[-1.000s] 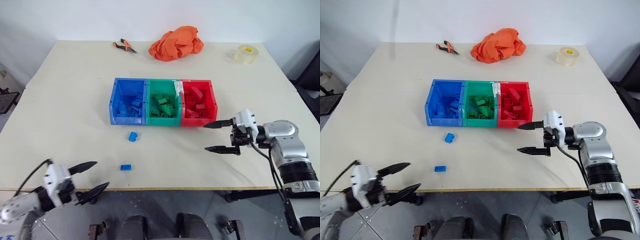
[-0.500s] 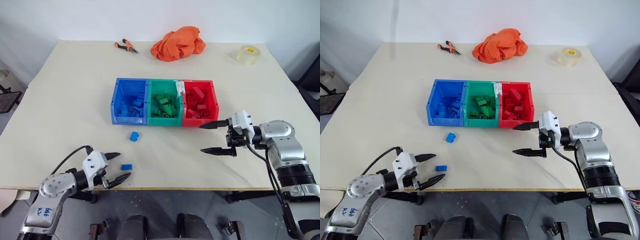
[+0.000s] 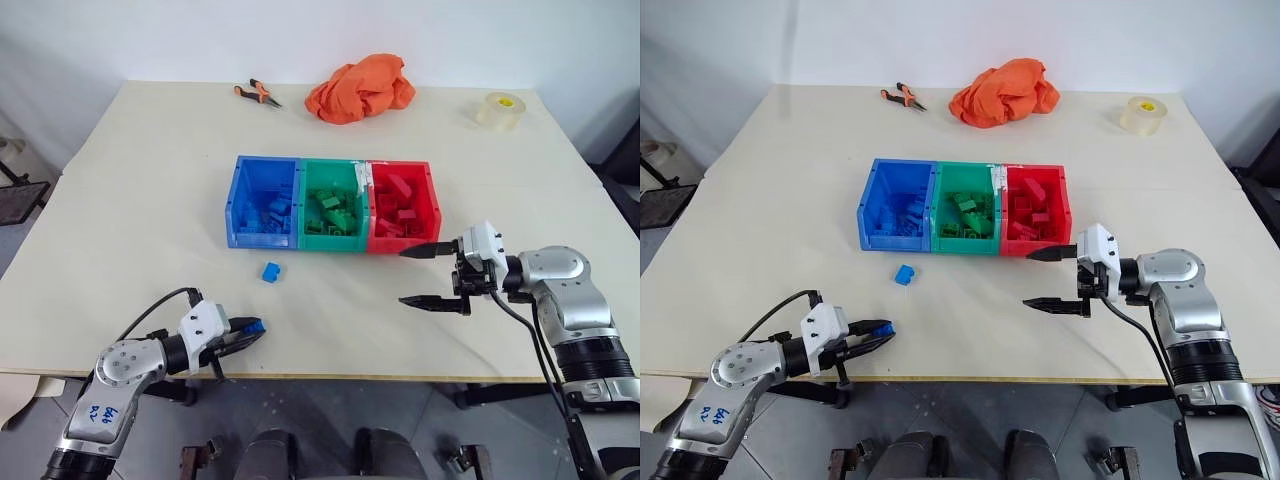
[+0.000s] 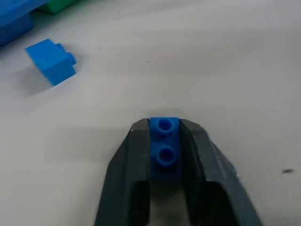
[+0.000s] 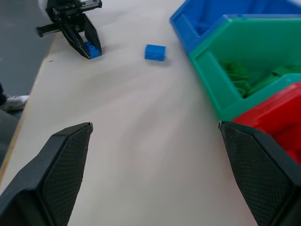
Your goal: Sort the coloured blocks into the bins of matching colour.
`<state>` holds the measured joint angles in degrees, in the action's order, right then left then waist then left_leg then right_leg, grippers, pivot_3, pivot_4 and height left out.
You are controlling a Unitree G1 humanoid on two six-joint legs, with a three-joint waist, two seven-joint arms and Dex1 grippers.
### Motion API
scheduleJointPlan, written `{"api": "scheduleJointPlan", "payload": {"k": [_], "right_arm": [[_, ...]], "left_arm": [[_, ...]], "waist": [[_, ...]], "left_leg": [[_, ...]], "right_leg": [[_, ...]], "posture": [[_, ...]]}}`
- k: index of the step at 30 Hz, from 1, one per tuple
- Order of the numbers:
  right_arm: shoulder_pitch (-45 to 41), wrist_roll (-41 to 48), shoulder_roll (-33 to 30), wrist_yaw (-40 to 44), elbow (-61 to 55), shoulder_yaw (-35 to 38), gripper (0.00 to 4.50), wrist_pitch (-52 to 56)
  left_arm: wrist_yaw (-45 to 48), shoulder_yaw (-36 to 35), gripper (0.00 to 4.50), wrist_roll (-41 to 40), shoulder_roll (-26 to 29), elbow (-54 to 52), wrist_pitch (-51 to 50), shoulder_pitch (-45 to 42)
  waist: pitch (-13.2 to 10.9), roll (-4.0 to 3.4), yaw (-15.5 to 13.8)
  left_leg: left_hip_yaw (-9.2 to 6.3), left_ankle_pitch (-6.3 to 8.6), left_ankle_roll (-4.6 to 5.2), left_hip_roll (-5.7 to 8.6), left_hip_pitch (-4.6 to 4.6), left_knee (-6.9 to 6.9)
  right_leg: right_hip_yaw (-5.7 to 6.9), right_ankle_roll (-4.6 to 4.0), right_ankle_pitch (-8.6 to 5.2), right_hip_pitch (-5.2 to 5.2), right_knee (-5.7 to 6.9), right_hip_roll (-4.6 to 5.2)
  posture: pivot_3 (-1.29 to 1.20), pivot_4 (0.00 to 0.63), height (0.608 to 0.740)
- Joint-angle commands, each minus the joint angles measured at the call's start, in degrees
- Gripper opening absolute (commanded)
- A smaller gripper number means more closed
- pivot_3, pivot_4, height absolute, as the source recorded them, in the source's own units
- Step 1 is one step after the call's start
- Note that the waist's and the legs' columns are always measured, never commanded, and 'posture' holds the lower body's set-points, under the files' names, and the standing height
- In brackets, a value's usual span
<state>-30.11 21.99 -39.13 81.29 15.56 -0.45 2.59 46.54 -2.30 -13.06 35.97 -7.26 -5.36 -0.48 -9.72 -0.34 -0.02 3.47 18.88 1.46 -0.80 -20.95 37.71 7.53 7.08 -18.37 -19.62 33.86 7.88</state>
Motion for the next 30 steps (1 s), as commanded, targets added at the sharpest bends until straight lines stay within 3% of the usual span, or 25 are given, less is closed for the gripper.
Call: {"api": "scheduleJointPlan", "payload": {"k": [1,8,14,18,19,28,30], "right_arm": [[1.22,1.58,0.4,-1.54,-2.87,2.1,4.5,0.01],[3.31,1.84,1.24,-4.18,-5.12,2.97,4.5,0.05],[4.93,1.72,1.91,-5.94,-6.59,2.88,4.5,-0.12],[5.65,1.86,1.97,-6.72,-7.37,2.97,4.5,-0.08],[5.84,1.9,1.94,-6.93,-7.55,3.04,4.5,-0.11],[7.41,2.44,1.36,-7.2,-8.23,3.56,4.5,-0.53],[7.0,2.59,1.13,-6.37,-7.53,3.49,4.5,-0.7]], "left_arm": [[-3.78,-3.44,0.47,-2.92,-2.52,-0.16,-1.74,-5.76],[-8.07,-4.52,0.47,-4.76,-7.35,4.9,-5.17,-22.32],[-12.81,-3.42,0.47,0.71,-10.44,25.63,0.75,-38.14],[-14.62,-2.99,0.47,3.4,-12.1,37.41,6.55,-44.03],[-14.12,-2.82,1.2,3.46,-12.48,38.64,7.38,-44.64],[-9.9,-3.4,4.04,1.77,-12.35,36.21,8.99,-42.83],[-8.65,-3.42,4.46,1.51,-11.68,35.24,8.88,-41.94]], "waist": [[0.0,0.01,-0.09],[0.0,0.03,-0.17],[-0.05,0.12,-0.45],[-0.05,0.15,-0.77],[-0.06,0.15,-0.81],[-0.11,0.26,-1.26],[-0.11,0.26,-1.24]], "left_leg": [[-0.04,0.0,0.0,0.01,-0.04,0.03],[-0.08,0.0,0.02,0.05,-0.12,0.17],[0.04,-0.02,0.04,0.06,-0.12,0.21],[0.09,-0.02,0.05,0.09,-0.12,0.22],[0.09,-0.02,0.05,0.09,-0.12,0.22],[0.11,-0.02,0.05,0.09,-0.15,0.27],[0.11,-0.02,0.05,0.09,-0.15,0.27]], "right_leg": [[0.03,0.01,0.0,-0.01,0.01,-0.07],[0.18,0.06,0.03,0.0,0.05,-0.37],[0.39,0.09,0.04,-0.02,0.06,-0.48],[0.37,0.12,0.06,-0.06,0.07,-0.49],[0.37,0.13,0.06,-0.06,0.07,-0.49],[0.33,0.14,0.07,-0.08,0.08,-0.5],[0.32,0.14,0.07,-0.08,0.08,-0.5]], "posture": [[0.0,0.15,0.74],[0.0,0.15,0.74],[0.0,0.15,0.74],[0.0,0.15,0.74],[0.0,0.15,0.74],[0.0,0.15,0.74],[0.0,0.15,0.74]]}}
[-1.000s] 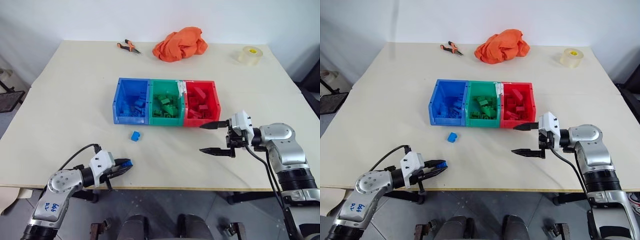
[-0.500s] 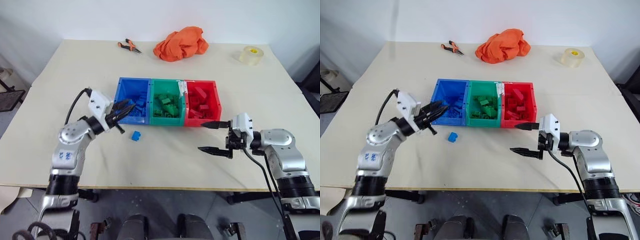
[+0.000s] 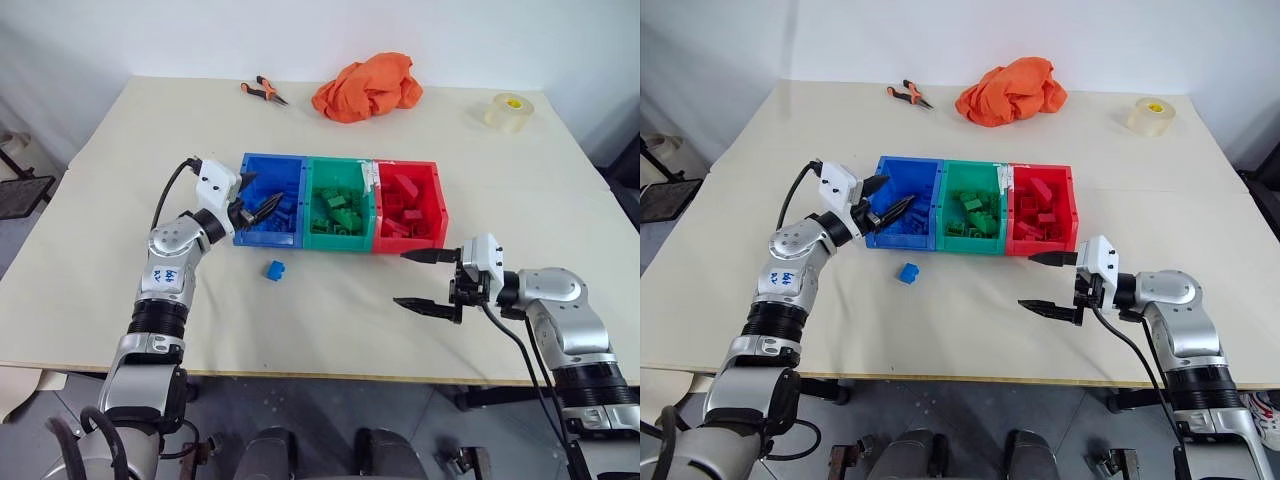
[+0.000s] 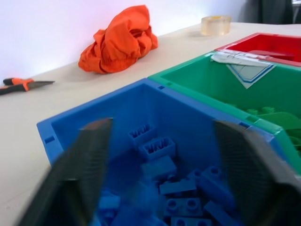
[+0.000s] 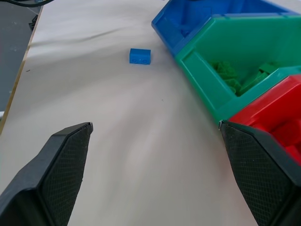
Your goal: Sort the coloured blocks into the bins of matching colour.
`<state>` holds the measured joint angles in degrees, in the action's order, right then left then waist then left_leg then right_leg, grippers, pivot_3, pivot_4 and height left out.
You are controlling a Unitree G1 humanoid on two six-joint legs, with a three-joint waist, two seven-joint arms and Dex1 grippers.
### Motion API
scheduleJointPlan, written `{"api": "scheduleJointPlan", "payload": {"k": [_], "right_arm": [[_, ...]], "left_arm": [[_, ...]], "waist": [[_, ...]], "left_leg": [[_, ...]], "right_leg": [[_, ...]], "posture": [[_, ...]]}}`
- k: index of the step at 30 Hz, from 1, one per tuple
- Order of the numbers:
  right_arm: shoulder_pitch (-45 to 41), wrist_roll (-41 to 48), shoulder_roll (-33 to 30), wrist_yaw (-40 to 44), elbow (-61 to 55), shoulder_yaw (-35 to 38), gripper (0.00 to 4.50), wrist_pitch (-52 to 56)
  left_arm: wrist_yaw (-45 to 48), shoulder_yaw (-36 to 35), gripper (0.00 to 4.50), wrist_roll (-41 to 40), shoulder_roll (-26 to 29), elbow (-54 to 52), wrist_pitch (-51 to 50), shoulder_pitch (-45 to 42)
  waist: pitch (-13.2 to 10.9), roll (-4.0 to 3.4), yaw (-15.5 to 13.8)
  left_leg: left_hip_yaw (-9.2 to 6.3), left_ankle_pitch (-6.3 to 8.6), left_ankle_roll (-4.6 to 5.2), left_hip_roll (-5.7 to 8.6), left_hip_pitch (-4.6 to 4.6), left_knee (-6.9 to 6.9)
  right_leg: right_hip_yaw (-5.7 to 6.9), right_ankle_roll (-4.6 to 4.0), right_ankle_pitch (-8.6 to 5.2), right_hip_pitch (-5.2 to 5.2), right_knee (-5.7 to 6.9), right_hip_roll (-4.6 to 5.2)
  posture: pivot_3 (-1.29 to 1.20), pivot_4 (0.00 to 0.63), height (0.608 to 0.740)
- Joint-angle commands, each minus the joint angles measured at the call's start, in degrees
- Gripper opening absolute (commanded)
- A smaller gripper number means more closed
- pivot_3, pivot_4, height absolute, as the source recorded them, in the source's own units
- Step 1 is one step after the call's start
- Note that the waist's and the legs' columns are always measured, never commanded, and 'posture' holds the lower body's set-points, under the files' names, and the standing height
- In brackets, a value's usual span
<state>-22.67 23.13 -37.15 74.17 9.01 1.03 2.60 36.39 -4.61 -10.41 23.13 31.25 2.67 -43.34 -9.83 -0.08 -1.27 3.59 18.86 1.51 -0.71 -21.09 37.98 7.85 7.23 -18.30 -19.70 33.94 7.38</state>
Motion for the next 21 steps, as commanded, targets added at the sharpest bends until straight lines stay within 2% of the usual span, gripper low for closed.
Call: {"api": "scheduleJointPlan", "payload": {"k": [1,5,8,11,15,21], "right_arm": [[-0.79,1.37,-0.91,1.03,-0.4,1.98,4.5,-0.96],[-1.89,1.34,-1.08,1.63,1.19,2.15,4.5,-1.32],[-2.48,1.5,-1.48,2.02,2.78,3.04,4.5,-1.79],[-2.07,2.59,-2.73,3.8,4.2,4.8,4.5,-1.86],[-1.34,3.95,-5.3,7.34,7.14,6.97,4.5,-1.29],[-0.32,6.18,-8.24,13.04,9.37,9.8,4.5,-1.62]], "left_arm": [[2.01,-1.24,4.46,-1.44,1.42,-3.7,0.61,1.33],[4.91,-1.12,4.46,-2.7,2.74,-7.28,-1.17,3.44],[8.39,-1.8,4.46,-5.39,5.65,-14.79,-5.73,7.56],[14.82,-3.98,4.46,-10.03,11.63,-24.88,-10.04,16.34],[20.89,-10.47,4.46,-13.99,20.59,-31.23,-14.07,29.43],[26.73,-17.84,4.46,-17.85,24.97,-34.36,-14.76,43.3]], "waist": [[0.0,0.0,0.03],[0.0,0.0,0.03],[0.0,0.0,0.08],[0.0,-0.01,0.59],[0.0,-0.02,1.37],[-0.06,-0.13,1.31]], "left_leg": [[0.0,0.0,0.0,0.0,0.01,0.0],[0.01,0.0,0.0,0.0,0.01,0.01],[-0.01,0.0,0.0,-0.01,0.01,0.01],[0.01,0.0,0.0,-0.03,0.02,-0.02],[-0.05,0.0,0.0,-0.1,0.05,-0.05],[-0.17,0.06,0.02,-0.1,0.04,-0.05]], "right_leg": [[0.0,0.0,0.0,0.0,0.0,-0.01],[-0.01,0.0,0.0,0.0,0.0,0.0],[-0.01,0.0,0.0,-0.01,0.02,-0.01],[-0.06,0.0,0.0,-0.03,0.03,0.0],[-0.13,-0.03,-0.01,0.01,0.04,0.02],[-0.39,-0.05,-0.02,0.08,-0.06,0.32]], "posture": [[0.0,0.15,0.74],[0.0,0.15,0.74],[0.0,0.15,0.74],[0.0,0.15,0.74],[0.0,0.15,0.74],[0.0,0.15,0.74]]}}
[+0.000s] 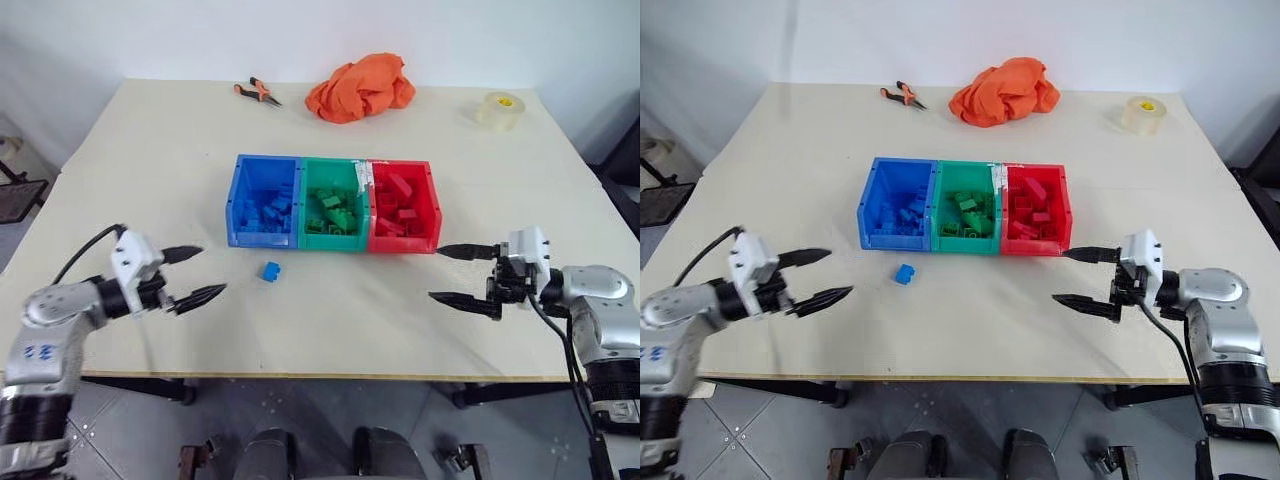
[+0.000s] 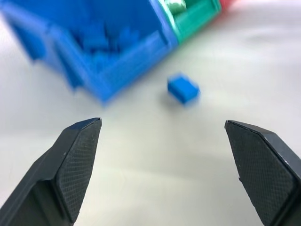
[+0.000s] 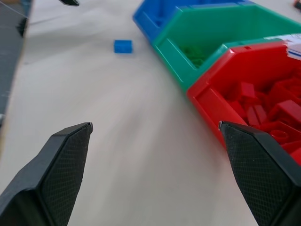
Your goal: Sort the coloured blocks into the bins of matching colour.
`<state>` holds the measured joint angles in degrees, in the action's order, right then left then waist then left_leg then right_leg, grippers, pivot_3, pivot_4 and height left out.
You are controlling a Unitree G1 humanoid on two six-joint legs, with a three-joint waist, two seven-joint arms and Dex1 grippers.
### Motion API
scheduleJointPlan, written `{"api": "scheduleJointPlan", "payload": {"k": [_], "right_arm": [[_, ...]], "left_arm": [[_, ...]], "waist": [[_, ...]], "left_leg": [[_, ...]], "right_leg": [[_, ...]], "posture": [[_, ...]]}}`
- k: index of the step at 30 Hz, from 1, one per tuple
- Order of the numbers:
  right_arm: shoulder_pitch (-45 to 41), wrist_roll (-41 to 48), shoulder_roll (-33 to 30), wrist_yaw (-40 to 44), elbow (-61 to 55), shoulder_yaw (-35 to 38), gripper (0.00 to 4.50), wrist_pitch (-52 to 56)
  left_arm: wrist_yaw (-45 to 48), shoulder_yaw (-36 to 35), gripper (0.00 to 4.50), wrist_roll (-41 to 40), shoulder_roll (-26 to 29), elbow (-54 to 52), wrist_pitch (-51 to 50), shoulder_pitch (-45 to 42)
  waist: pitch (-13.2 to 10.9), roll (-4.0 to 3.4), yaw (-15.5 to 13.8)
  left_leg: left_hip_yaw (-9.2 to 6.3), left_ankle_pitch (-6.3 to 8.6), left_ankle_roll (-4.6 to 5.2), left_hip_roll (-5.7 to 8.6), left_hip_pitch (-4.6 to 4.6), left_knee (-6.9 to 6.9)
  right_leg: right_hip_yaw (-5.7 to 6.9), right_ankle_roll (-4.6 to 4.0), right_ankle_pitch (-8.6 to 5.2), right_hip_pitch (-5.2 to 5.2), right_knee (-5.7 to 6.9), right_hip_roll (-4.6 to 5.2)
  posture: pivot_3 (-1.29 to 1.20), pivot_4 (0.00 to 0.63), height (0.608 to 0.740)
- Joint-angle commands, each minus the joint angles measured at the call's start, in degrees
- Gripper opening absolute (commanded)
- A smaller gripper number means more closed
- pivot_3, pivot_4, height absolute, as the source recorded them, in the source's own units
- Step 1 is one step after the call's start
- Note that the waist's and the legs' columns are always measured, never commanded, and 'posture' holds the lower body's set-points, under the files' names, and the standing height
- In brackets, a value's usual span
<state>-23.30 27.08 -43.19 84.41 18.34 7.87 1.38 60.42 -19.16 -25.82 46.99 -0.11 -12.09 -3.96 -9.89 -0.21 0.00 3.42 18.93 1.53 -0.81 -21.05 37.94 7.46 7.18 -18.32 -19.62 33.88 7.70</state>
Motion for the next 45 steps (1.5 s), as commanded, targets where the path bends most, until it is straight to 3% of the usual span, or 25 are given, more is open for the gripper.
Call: {"api": "scheduleJointPlan", "payload": {"k": [1,5,9,12,17,24,36,39,45], "right_arm": [[0.33,2.1,-2.69,3.0,0.3,3.08,4.5,-0.31],[-0.2,1.27,-3.38,2.8,1.21,2.91,4.5,-0.54],[-1.0,0.96,-2.89,2.26,1.48,2.25,4.5,-0.63],[-1.28,0.86,-2.49,2.02,1.27,1.95,4.5,-0.72],[-1.21,0.68,-2.53,1.76,0.77,1.93,4.5,-0.84],[0.07,0.74,-1.87,0.07,-1.68,2.12,4.5,-0.22],[4.37,1.7,-1.57,-3.67,-7.13,3.69,4.5,1.06],[5.02,1.81,-1.63,-4.25,-7.92,3.8,4.5,1.28],[5.18,1.84,-1.75,-5.03,-8.14,3.63,4.5,1.16]], "left_arm": [[3.14,-4.13,4.46,-2.54,1.28,-3.26,0.01,6.14],[4.44,-5.81,4.46,-1.79,1.63,-3.32,0.54,12.39],[3.04,-5.17,4.46,-2.41,0.8,-5.3,-0.13,12.43],[0.83,-2.65,4.46,-1.38,-0.45,-6.3,-0.18,9.51],[-5.11,7.4,4.46,3.25,-5.37,-9.64,-1.0,1.7],[-14.79,19.02,4.46,13.06,-13.67,-0.52,-2.79,-12.66],[-19.7,26.39,4.46,21.15,-19.24,10.17,-4.23,-20.91],[-19.2,26.46,3.88,20.94,-19.2,9.55,-5.24,-20.6],[-18.29,25.48,2.06,20.29,-17.89,8.74,-4.77,-19.7]], "waist": [[-0.02,-0.03,0.01],[-0.02,-0.04,0.24],[-0.02,-0.05,0.09],[-0.02,-0.06,0.03],[0.0,-0.09,0.06],[0.02,-0.08,-0.2],[0.05,-0.05,-1.62],[0.06,-0.05,-1.6],[0.07,-0.06,-1.41]], "left_leg": [[-0.01,0.03,0.01,0.0,0.0,0.0],[-0.02,0.06,-0.04,-0.02,0.02,-0.02],[-0.01,0.07,-0.05,-0.04,0.01,-0.01],[-0.02,0.08,-0.03,-0.01,0.01,-0.01],[-0.02,0.07,-0.02,0.05,0.01,-0.01],[0.14,0.03,0.04,0.07,0.04,0.03],[0.25,0.01,0.09,0.11,0.1,0.12],[0.23,0.01,0.12,0.14,0.09,0.14],[0.24,0.01,0.11,0.11,0.11,0.13]], "right_leg": [[-0.03,0.0,0.0,0.0,-0.02,0.11],[-0.01,-0.02,-0.01,0.01,-0.04,0.18],[-0.01,-0.03,-0.02,-0.01,-0.03,0.2],[-0.01,-0.03,-0.02,-0.01,-0.02,0.26],[0.03,-0.02,-0.01,0.02,0.01,0.26],[0.18,0.01,0.01,0.01,0.08,-0.2],[0.25,0.07,0.04,0.05,0.09,-0.19],[0.24,0.1,0.06,0.07,0.07,-0.18],[0.24,0.1,0.05,0.07,0.06,-0.21]], "posture": [[0.0,0.15,0.74],[0.0,0.15,0.74],[0.0,0.15,0.74],[0.0,0.15,0.74],[0.0,0.15,0.74],[0.0,0.15,0.74],[0.0,0.15,0.74],[0.0,0.15,0.74],[0.0,0.15,0.74]]}}
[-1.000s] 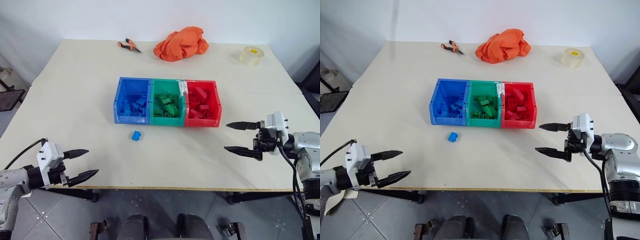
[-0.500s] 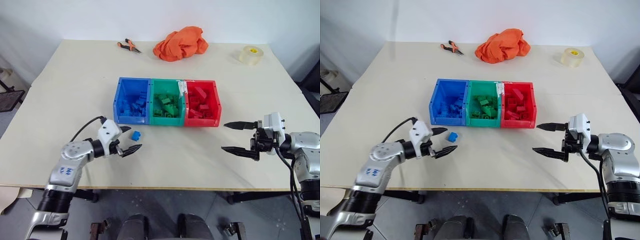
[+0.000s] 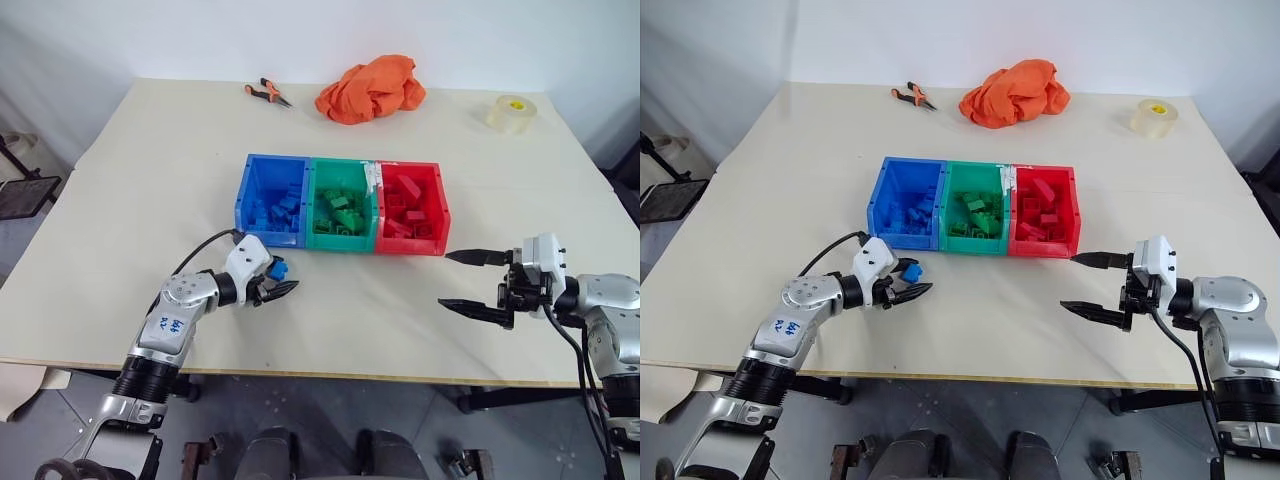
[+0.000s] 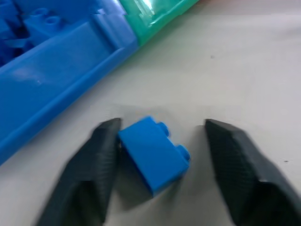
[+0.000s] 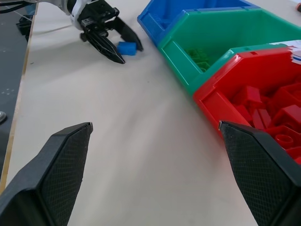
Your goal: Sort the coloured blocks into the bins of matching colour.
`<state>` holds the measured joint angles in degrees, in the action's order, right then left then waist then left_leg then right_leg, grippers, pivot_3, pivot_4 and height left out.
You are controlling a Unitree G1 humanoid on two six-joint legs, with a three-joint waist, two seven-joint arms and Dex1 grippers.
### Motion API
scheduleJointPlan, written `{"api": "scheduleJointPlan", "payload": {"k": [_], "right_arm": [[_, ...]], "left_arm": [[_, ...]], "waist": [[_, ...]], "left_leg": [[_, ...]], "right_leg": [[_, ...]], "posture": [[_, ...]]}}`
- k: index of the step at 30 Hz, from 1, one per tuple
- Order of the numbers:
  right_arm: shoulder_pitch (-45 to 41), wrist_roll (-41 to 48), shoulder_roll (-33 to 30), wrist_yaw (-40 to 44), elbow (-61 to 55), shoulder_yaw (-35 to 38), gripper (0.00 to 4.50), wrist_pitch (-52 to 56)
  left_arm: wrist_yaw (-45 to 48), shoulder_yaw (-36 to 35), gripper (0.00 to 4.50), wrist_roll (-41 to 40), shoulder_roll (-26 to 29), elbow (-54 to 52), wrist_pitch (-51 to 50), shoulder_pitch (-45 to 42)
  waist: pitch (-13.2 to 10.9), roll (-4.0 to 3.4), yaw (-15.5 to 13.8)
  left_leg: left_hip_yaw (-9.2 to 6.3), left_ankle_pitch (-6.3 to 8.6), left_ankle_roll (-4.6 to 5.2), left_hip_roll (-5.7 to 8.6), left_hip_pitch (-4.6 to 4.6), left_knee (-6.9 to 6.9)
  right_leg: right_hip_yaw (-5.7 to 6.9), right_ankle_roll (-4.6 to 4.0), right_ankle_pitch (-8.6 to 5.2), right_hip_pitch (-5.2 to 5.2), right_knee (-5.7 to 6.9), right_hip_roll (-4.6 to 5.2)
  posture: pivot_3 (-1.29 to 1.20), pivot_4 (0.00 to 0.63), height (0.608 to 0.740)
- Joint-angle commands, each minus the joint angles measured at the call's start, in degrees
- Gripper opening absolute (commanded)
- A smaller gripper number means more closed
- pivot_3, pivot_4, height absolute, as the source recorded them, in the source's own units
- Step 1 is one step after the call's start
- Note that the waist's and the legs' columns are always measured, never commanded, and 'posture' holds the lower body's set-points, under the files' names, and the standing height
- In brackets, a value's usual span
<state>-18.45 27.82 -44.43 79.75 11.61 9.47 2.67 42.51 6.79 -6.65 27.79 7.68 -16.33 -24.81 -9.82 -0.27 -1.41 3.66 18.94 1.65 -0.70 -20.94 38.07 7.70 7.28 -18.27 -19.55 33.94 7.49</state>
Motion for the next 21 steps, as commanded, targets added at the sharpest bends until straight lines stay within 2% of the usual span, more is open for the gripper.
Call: {"api": "scheduleJointPlan", "payload": {"k": [1,3,10,13,16,20,21], "right_arm": [[0.23,1.08,-0.5,-0.45,-1.37,1.97,4.5,-0.14],[-0.12,0.95,-0.41,-0.59,-1.06,1.78,4.5,-0.3],[-0.97,0.65,0.02,-1.1,-0.74,1.24,4.5,-0.59],[-1.19,0.61,0.3,-1.36,-0.82,1.05,4.5,-0.62],[-1.2,0.53,0.58,-1.64,-0.95,0.89,4.5,-0.66],[-1.14,0.44,0.89,-2.12,-1.33,0.79,4.5,-0.46],[-1.0,0.49,0.88,-2.21,-1.49,0.85,4.5,-0.43]], "left_arm": [[-0.46,-0.74,1.8,1.14,1.51,1.01,-0.43,1.16],[-0.42,-1.51,1.24,0.82,1.82,0.94,0.33,0.99],[2.79,-8.04,0.98,-8.68,-0.71,-1.27,0.21,-5.12],[1.25,-9.76,0.98,-9.01,-1.99,1.88,3.05,-10.41],[-5.21,-10.97,0.98,-5.27,-3.57,12.85,7.54,-18.22],[-6.75,-11.11,0.98,-4.16,-5.5,23.9,13.42,-23.93],[-5.63,-11.16,1.31,-4.88,-5.98,25.11,13.61,-24.56]], "waist": [[0.0,0.0,0.03],[0.0,0.0,0.11],[-0.01,0.02,-0.1],[-0.02,0.06,-0.36],[-0.01,0.07,-0.31],[-0.01,0.08,0.0],[-0.02,0.09,0.04]], "left_leg": [[0.0,0.0,0.0,0.0,0.0,0.0],[0.01,0.0,0.0,-0.03,0.01,0.0],[-0.02,0.0,0.0,-0.03,-0.13,0.06],[-0.15,-0.01,0.01,0.04,-0.17,0.11],[-0.15,-0.02,0.03,0.1,-0.15,0.1],[-0.06,-0.02,0.04,0.09,-0.13,0.03],[-0.01,-0.02,0.04,0.09,-0.1,0.01]], "right_leg": [[0.0,0.0,0.0,-0.01,0.0,0.0],[0.0,0.0,0.0,0.0,0.0,-0.02],[0.02,0.0,0.0,-0.07,-0.02,-0.01],[0.05,0.02,0.01,-0.02,-0.01,0.03],[0.1,0.05,0.03,0.0,-0.01,0.0],[0.11,0.07,0.03,-0.04,-0.02,-0.04],[0.1,0.07,0.03,-0.05,-0.01,-0.05]], "posture": [[0.0,0.15,0.74],[0.0,0.15,0.74],[0.0,0.15,0.74],[0.0,0.15,0.74],[0.0,0.15,0.74],[0.0,0.15,0.74],[0.0,0.15,0.74]]}}
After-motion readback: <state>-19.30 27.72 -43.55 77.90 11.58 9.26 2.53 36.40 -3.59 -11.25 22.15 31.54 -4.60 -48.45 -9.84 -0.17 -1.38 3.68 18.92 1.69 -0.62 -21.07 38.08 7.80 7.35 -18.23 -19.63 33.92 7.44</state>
